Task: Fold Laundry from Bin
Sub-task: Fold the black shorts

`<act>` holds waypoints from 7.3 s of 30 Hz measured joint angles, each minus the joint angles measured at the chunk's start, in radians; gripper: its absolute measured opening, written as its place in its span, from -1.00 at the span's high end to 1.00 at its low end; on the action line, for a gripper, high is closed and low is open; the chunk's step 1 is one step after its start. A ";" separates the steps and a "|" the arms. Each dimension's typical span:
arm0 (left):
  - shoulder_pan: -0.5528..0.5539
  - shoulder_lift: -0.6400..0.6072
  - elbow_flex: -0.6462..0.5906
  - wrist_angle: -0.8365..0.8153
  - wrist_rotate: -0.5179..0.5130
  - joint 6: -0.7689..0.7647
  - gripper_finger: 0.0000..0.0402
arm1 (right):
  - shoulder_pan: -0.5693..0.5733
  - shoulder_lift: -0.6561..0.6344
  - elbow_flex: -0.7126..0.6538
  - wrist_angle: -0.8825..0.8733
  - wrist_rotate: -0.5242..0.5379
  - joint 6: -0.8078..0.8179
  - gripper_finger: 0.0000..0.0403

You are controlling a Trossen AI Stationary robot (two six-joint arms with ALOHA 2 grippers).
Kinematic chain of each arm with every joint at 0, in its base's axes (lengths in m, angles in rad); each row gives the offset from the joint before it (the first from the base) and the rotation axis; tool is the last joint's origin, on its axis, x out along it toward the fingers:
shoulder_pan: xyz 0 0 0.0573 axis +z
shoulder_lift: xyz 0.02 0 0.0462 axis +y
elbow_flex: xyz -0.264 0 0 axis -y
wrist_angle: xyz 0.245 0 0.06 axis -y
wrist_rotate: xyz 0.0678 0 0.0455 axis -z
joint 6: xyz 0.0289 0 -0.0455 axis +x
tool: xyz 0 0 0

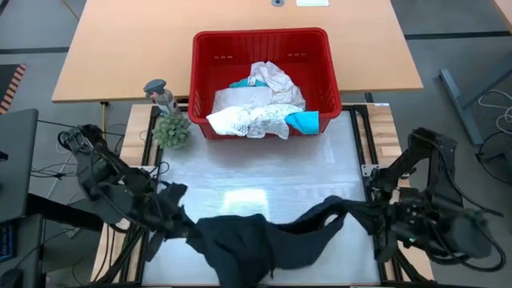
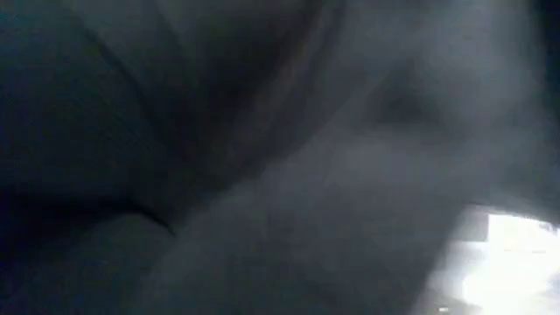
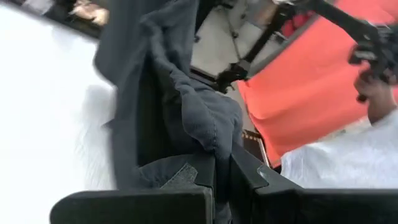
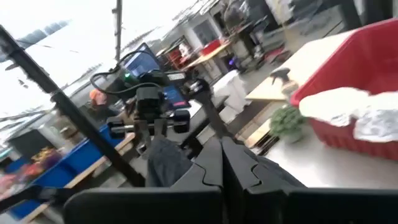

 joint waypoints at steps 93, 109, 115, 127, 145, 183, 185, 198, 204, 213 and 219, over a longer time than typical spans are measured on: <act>0.233 -0.163 -0.917 0.363 0.105 -0.168 -0.50 | -0.480 0.271 -0.692 -0.765 -1.533 1.045 -0.04; 0.339 -0.163 -0.917 0.359 -0.069 -0.102 -0.50 | -0.353 0.157 -0.673 -1.243 -1.756 1.475 0.61; 0.538 -0.163 -0.921 0.292 0.028 -0.015 -0.50 | -0.329 0.035 -0.647 -1.304 -1.701 1.485 0.38; 0.902 -0.159 -1.075 0.318 0.307 0.031 -0.50 | -0.307 -0.071 -0.631 -1.151 -1.447 1.521 -0.14; 0.884 -0.017 -1.205 0.661 0.498 -0.305 -0.50 | -0.303 0.036 -0.629 -1.033 -1.439 1.493 -0.13; 0.908 -0.022 -0.957 0.783 0.499 -0.229 0.98 | -0.438 0.034 -0.628 -0.356 -1.046 0.650 -0.13; 0.914 -0.022 -0.918 0.669 0.474 -0.192 0.98 | -0.458 0.034 -0.628 -0.267 -1.047 0.513 -0.13; 0.942 -0.022 -0.808 0.316 0.287 -0.019 0.99 | -0.587 0.200 -0.628 0.050 -1.397 0.235 0.01; 0.954 -0.022 -0.808 0.294 0.287 0.062 0.99 | -0.597 0.400 -0.593 0.421 -1.442 0.271 0.06; 0.954 -0.022 -0.808 0.250 0.296 0.145 0.99 | -0.597 0.754 -0.200 0.244 -1.459 0.274 0.12; 0.954 -0.022 -0.808 0.214 0.313 0.171 0.99 | -0.596 0.869 -0.014 0.049 -1.465 0.305 0.42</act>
